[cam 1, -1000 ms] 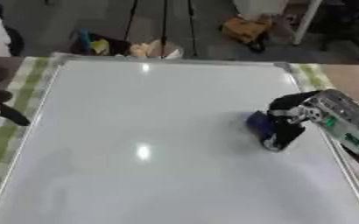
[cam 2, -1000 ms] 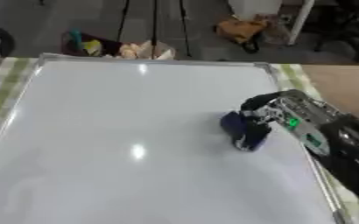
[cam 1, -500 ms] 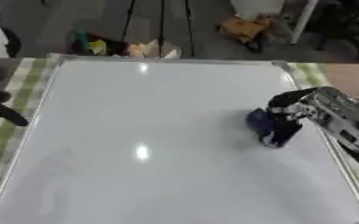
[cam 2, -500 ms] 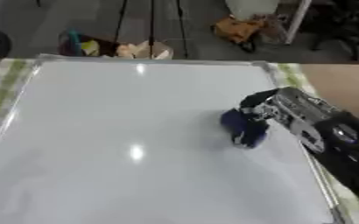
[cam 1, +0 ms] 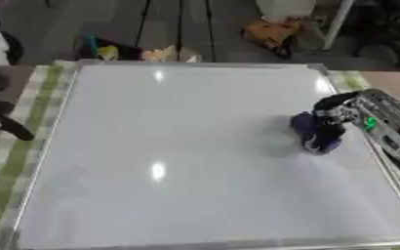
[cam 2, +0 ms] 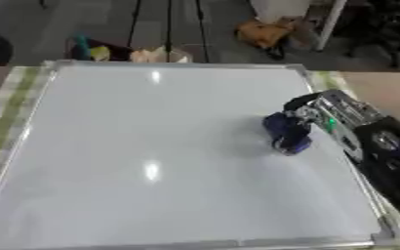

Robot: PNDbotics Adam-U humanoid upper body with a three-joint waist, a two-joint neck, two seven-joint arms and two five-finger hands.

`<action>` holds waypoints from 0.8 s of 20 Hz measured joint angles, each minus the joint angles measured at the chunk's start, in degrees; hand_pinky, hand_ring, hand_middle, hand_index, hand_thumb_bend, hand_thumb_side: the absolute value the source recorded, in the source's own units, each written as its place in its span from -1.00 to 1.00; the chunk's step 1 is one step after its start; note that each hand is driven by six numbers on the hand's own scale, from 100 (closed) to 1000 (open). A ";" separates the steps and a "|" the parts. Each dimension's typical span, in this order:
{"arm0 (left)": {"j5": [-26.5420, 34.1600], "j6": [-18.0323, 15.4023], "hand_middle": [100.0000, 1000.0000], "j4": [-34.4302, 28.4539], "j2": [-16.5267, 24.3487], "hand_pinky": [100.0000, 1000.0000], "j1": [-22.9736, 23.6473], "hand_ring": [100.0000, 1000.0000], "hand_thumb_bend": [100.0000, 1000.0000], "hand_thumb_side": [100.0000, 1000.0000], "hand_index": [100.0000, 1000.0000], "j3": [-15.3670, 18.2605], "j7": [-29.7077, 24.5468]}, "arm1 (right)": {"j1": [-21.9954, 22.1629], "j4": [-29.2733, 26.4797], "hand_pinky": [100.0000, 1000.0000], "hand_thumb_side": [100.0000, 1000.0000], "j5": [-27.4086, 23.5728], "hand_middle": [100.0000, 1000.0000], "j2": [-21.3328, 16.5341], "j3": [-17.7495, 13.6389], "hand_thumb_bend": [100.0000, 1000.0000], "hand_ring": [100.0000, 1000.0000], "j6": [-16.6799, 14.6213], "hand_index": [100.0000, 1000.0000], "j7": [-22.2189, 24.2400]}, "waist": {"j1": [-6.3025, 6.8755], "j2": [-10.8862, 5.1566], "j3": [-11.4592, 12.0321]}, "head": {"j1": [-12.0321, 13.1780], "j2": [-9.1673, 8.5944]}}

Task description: Wipe the whiteboard clean with a brush.

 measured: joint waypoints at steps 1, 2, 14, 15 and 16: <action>0.00 0.00 0.40 0.00 0.00 -0.29 0.00 0.63 -1.00 0.82 0.18 0.00 0.00 | 0.00 0.00 0.27 0.20 0.01 -0.49 0.00 -0.03 -1.00 0.24 0.06 -0.60 0.01 | 0.01 0.00 0.00 | 0.01 0.00; 0.00 0.00 0.40 0.00 0.00 -0.29 0.00 0.63 -1.00 0.82 0.18 0.00 0.00 | -0.01 -0.01 0.25 0.41 0.01 -0.49 0.01 -0.05 -1.00 0.22 0.15 -0.61 0.05 | 0.01 0.00 0.00 | 0.01 0.00; 0.00 0.00 0.40 0.00 0.01 -0.29 0.00 0.63 -1.00 0.82 0.18 0.00 -0.02 | -1.07 0.12 0.22 0.24 -2.78 -0.51 0.41 0.15 -1.00 0.20 3.35 -0.62 0.26 | -0.04 0.01 0.09 | 0.16 0.00; 0.00 0.00 0.40 0.00 0.01 -0.29 0.00 0.63 -1.00 0.82 0.18 0.00 -0.03 | -1.27 0.56 0.22 0.25 -2.75 -0.51 0.55 0.11 -1.00 0.21 3.44 -0.62 0.27 | -0.04 0.01 0.09 | 0.18 0.00; 0.00 0.00 0.40 0.00 0.01 -0.29 0.00 0.63 -1.00 0.82 0.18 0.00 -0.03 | -1.51 1.09 0.23 0.26 -2.66 -0.50 0.61 0.02 -1.00 0.21 3.52 -0.62 0.28 | -0.04 0.01 0.09 | 0.21 0.00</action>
